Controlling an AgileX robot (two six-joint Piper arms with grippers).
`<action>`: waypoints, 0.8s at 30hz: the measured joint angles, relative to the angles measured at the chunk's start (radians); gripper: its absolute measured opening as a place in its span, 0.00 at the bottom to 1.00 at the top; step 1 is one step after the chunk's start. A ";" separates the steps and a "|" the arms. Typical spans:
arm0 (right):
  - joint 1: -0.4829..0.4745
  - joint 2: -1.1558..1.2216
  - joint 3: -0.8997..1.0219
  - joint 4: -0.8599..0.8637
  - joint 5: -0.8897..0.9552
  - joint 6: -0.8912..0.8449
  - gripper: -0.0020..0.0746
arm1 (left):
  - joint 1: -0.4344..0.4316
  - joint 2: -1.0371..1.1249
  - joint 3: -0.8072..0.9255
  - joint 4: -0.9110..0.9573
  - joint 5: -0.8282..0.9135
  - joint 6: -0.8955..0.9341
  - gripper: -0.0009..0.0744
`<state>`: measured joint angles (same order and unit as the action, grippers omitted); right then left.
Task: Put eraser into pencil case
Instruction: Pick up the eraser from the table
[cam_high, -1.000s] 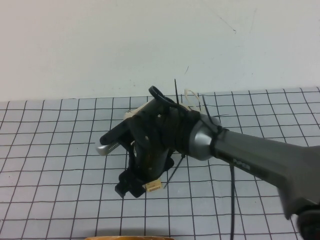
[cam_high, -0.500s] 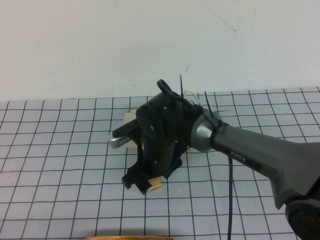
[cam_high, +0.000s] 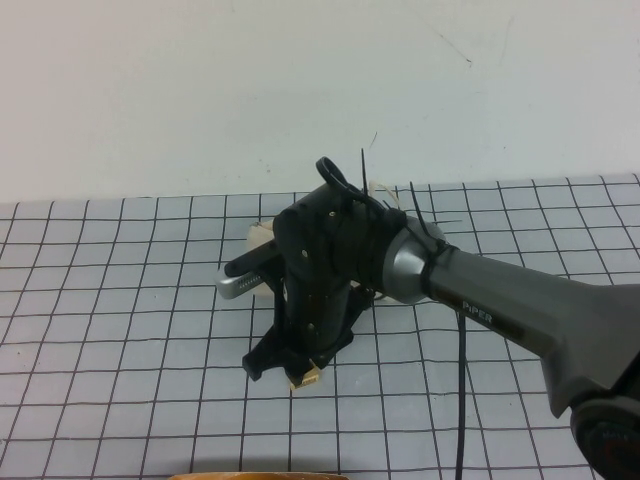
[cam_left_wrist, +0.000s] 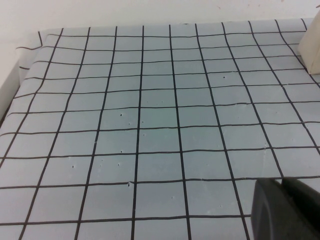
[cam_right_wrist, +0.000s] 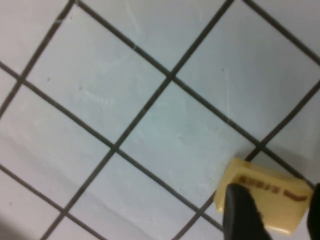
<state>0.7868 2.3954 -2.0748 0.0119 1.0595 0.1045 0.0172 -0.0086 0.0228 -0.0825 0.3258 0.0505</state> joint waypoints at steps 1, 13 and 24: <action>0.000 0.000 0.000 0.000 0.005 0.000 0.39 | 0.000 0.000 0.000 0.000 0.000 0.000 0.01; 0.000 0.019 -0.002 0.031 0.019 -0.003 0.63 | 0.000 0.000 0.000 0.000 0.000 0.000 0.01; 0.000 0.019 -0.002 0.031 0.017 -0.013 0.42 | 0.000 0.000 0.000 0.000 0.000 0.000 0.01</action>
<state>0.7868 2.4149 -2.0773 0.0430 1.0769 0.0915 0.0172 -0.0086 0.0228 -0.0825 0.3258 0.0505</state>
